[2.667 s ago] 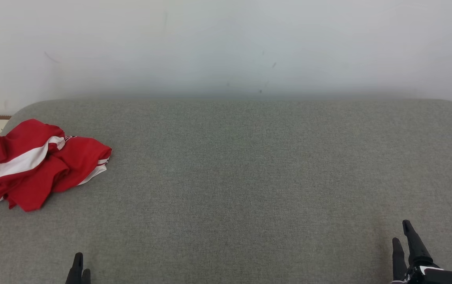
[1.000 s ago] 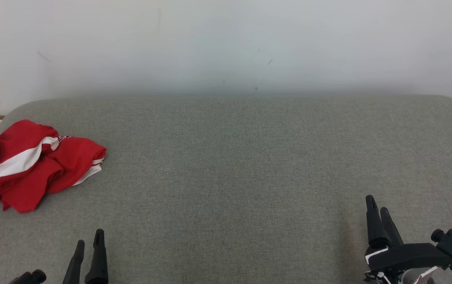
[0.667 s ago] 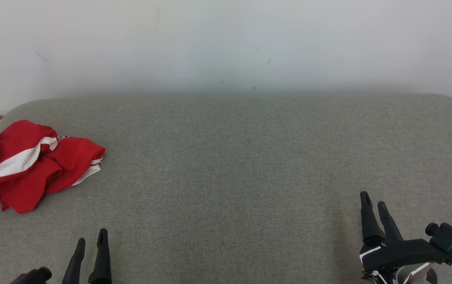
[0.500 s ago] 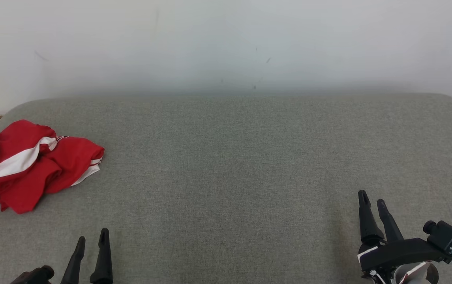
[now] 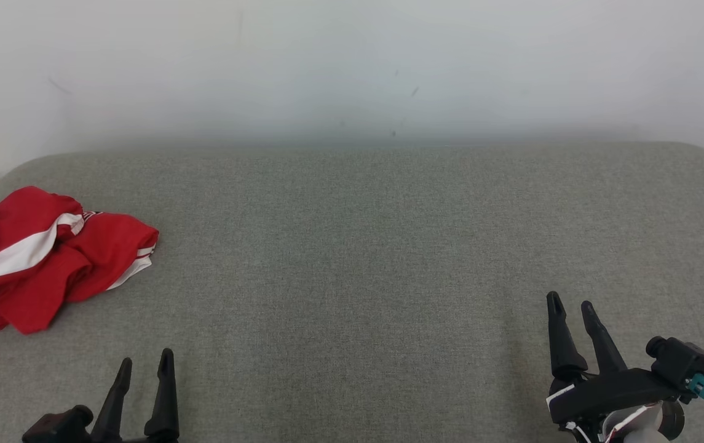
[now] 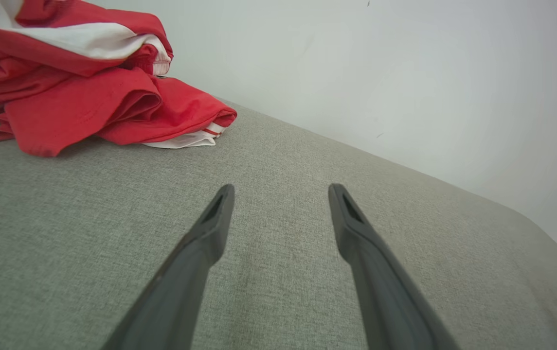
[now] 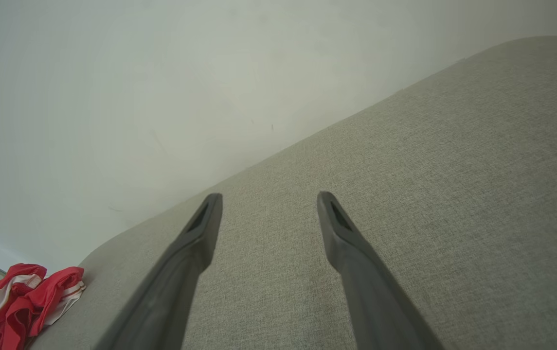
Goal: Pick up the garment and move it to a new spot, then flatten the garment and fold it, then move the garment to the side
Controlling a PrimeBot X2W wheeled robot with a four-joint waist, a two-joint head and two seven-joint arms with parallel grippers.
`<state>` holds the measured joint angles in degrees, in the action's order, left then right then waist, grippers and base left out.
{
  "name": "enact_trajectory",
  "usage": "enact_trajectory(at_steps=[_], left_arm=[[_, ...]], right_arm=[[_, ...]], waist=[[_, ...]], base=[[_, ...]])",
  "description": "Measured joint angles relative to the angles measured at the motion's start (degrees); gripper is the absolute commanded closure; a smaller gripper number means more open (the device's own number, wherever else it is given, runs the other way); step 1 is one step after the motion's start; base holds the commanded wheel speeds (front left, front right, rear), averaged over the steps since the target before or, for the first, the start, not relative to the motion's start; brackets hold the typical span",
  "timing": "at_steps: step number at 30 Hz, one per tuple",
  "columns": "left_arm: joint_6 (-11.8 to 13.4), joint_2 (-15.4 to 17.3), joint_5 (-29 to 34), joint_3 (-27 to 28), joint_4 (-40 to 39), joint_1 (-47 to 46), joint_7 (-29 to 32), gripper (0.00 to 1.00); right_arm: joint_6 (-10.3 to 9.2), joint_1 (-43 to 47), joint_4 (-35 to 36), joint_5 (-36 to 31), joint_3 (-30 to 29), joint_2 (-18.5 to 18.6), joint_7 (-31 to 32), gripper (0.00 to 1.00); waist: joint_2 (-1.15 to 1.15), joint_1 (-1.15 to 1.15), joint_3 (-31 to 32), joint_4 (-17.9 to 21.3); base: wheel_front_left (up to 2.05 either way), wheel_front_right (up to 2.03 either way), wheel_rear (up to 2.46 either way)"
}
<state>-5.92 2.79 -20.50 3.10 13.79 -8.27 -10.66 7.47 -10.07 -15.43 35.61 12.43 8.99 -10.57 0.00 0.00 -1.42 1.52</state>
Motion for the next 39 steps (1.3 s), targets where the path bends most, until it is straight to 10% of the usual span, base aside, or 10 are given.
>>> enact_trajectory(at_steps=[39], left_arm=[[4.5, 0.1, 19.1, 1.2, -0.4, -1.1, -4.2, 0.0]], right_arm=[[0.0, -1.2, -1.8, -19.1, 1.2, 0.6, -4.4, 0.0]], waist=[[0.0, 0.0, -0.3, 0.3]], base=[[0.0, 0.0, 0.0]])
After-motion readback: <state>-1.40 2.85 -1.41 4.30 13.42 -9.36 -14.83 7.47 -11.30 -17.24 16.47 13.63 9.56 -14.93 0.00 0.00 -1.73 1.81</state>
